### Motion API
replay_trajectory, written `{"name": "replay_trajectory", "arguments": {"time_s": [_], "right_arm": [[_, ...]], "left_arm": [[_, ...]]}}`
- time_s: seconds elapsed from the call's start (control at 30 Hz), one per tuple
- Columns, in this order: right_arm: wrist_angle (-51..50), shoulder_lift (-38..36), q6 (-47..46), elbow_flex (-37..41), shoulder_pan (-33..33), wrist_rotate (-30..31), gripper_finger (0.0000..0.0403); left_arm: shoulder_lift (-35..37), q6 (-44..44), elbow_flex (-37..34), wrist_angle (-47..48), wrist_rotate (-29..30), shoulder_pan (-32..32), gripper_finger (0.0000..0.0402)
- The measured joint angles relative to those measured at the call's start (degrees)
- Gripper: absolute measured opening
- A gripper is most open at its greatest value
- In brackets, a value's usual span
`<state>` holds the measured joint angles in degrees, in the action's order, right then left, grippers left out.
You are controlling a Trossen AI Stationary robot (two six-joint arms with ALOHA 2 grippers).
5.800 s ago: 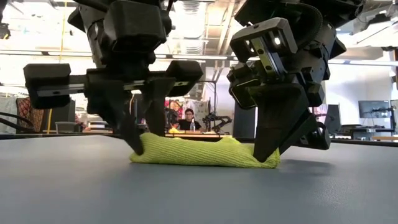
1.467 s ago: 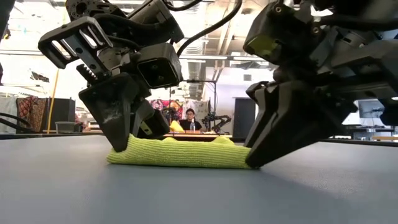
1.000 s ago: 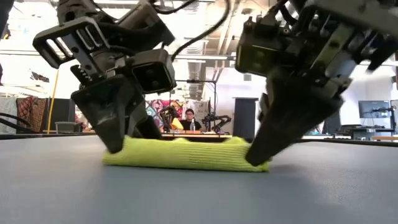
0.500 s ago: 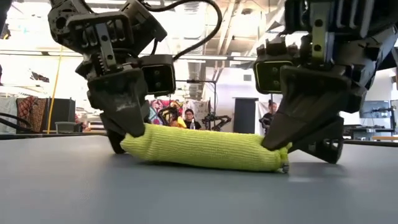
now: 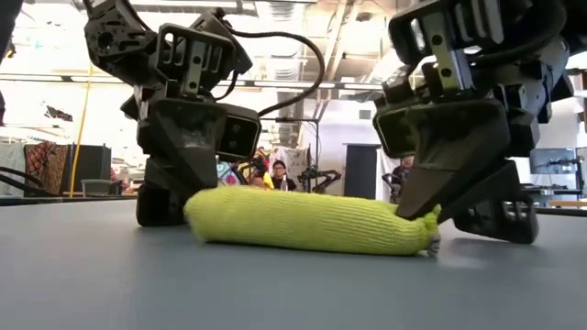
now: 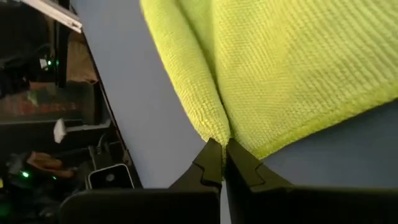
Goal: Roll towel
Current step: Roll the green microfiber towel
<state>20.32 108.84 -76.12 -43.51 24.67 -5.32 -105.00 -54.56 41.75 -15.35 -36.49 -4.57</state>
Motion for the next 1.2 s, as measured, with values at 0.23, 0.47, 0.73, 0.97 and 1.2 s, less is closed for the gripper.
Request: {"name": "replay_trajectory", "arguments": {"time_s": [0.23, 0.47, 0.73, 0.97, 1.2], "right_arm": [[-0.58, 0.00, -1.29, -0.04, -1.46, -0.73, 0.0021], [-1.87, -0.04, -3.47, -0.04, -1.62, -0.01, 0.0021], [-2.13, -0.04, -3.67, -0.25, -1.93, 0.58, 0.0021], [-2.17, -0.04, -3.59, -0.33, -2.46, 0.65, 0.0022], [-2.02, -0.02, -3.40, -0.33, -3.41, 0.61, 0.0023]], "left_arm": [[0.13, 1.77, 1.33, 1.19, -6.34, 1.88, 0.0054], [4.81, 9.70, 2.81, 2.05, 7.95, 2.11, 0.0054], [9.21, 37.76, 3.09, -12.20, 21.05, -5.93, 0.0055], [9.08, 47.02, 3.06, -12.49, 20.93, -5.22, 0.0076], [8.27, 60.23, 3.13, -1.83, 15.04, -7.00, 0.0146]]}}
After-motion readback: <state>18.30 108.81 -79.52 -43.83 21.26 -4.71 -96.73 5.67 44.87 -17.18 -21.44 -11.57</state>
